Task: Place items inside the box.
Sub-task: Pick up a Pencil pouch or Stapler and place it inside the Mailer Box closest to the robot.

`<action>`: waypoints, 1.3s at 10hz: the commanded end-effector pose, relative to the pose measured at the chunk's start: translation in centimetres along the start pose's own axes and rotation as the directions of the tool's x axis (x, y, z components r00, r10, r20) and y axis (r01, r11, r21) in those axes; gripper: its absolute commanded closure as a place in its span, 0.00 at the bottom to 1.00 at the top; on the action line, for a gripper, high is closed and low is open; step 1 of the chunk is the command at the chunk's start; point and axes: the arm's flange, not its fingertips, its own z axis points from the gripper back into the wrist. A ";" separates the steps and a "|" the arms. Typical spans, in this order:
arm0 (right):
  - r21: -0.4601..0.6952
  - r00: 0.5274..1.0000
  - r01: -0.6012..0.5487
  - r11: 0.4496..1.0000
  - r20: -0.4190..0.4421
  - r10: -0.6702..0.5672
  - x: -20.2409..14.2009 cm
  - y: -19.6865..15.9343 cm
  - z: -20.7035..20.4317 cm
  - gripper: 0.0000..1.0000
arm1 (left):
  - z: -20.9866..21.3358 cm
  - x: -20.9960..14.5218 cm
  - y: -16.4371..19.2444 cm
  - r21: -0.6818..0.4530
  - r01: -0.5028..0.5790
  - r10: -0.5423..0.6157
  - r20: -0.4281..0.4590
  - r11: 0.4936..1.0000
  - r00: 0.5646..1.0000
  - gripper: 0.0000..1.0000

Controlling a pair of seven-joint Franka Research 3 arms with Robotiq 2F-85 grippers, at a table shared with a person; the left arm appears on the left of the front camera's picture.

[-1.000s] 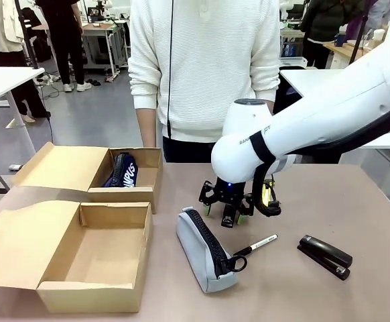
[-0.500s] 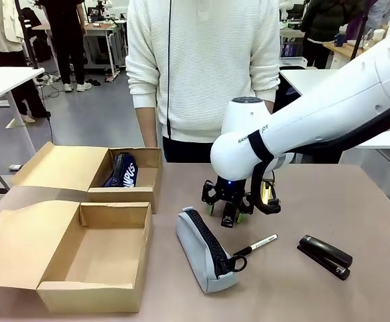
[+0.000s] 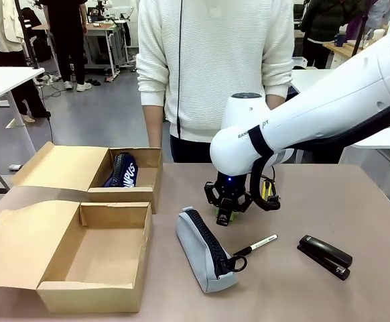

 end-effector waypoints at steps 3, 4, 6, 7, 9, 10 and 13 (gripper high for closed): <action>-0.027 1.000 0.020 0.999 0.007 -0.020 -0.4 -0.1 -0.1 1.00 | 0.0 -0.1 0.0 -0.022 0.020 -0.020 0.007 1.000 1.000 0.00; -0.010 1.000 0.016 1.000 0.011 -0.015 -0.6 -0.6 0.8 1.00 | 0.0 -0.1 0.0 -0.022 0.020 -0.020 0.007 1.000 1.000 0.00; 0.062 0.999 -0.051 0.997 0.016 0.050 -3.6 -2.3 5.2 1.00 | 0.0 -0.1 0.0 -0.022 0.020 -0.020 0.007 1.000 1.000 0.00; 0.069 0.992 -0.127 0.989 -0.001 0.127 -7.0 -3.5 8.6 1.00 | 0.0 -0.1 0.0 -0.022 0.020 -0.020 0.007 1.000 1.000 0.00; 0.099 0.964 -0.260 0.961 -0.024 0.263 -13.8 -5.5 12.4 1.00 | 0.0 -0.1 0.0 -0.022 0.020 -0.020 0.007 1.000 1.000 0.00; 0.086 0.929 -0.365 0.927 -0.031 0.369 -16.5 -5.6 12.6 1.00 | 0.0 -0.1 0.0 -0.022 0.020 -0.020 0.007 1.000 1.000 0.00; 0.063 0.799 -0.588 0.806 -0.110 0.592 -20.4 -8.0 13.3 1.00 | 0.0 -0.1 0.0 -0.022 0.020 -0.020 0.007 1.000 1.000 0.00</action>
